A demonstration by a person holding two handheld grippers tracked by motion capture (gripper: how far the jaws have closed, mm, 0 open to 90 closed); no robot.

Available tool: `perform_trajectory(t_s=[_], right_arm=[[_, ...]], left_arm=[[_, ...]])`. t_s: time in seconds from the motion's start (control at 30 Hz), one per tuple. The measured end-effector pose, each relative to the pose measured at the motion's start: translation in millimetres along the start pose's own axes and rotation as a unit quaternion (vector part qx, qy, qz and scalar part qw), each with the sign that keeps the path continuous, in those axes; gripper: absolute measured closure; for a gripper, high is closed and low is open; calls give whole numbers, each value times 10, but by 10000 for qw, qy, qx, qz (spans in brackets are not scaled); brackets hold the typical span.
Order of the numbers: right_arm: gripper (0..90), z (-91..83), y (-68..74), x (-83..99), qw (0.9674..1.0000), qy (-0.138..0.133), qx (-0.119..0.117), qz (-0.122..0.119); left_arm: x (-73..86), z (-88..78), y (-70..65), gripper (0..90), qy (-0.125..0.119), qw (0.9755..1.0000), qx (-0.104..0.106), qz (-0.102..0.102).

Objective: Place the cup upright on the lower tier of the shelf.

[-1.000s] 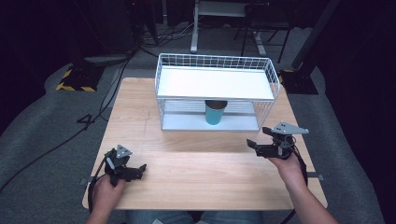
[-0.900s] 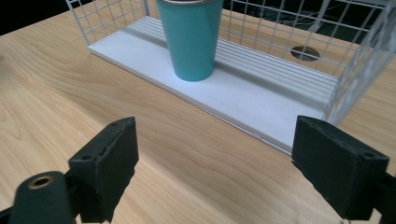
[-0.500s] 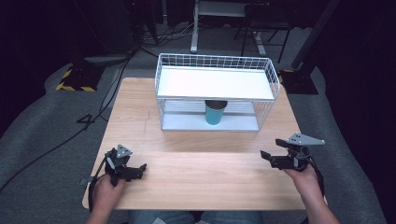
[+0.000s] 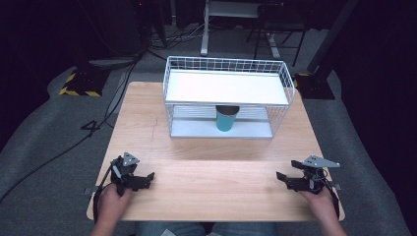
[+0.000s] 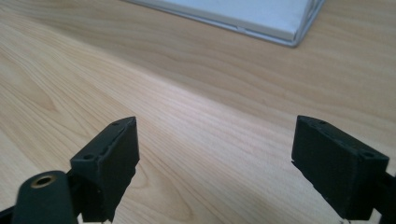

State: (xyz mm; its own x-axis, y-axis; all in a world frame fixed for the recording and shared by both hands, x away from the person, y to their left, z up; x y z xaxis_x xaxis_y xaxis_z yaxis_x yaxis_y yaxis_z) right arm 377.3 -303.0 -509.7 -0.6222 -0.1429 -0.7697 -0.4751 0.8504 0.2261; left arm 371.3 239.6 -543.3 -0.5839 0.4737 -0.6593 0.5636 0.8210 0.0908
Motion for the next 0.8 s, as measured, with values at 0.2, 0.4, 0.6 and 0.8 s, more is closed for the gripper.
perform_trajectory(t_s=[0.2, 0.4, 0.6, 0.8], right_arm=[[157, 42, -74, 124, 9998, 41, 211, 25], [157, 85, -101, 194, 9990, 143, 422, -56], [152, 153, -131, 207, 9971, 344, 655, -177], [99, 190, -137, 195, 9964, 422, 733, -91]], left_arm=[[-1, 0, 1, 0, 7, 10000, 3, 17], [-2, 0, 1, 0, 6, 10000, 3, 18], [-7, 4, -5, 0, 9, 10000, 30, 2], [-7, 5, -5, 0, 9, 10000, 30, 1]])
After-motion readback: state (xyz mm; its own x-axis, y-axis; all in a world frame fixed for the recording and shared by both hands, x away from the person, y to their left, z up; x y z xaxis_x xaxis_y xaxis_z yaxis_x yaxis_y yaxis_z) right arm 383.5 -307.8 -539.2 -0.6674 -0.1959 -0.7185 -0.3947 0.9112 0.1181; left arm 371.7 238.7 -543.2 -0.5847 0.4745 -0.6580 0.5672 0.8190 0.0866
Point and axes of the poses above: each handheld gripper's, and its own axes: z roughly forward along the jaws, x roughly out of its underside, y roughly to its left, the point moved 5 cm from there along z, roughly forward along the jaws, and after that the axes turned 10 degrees about z, right-handed, at the moved point
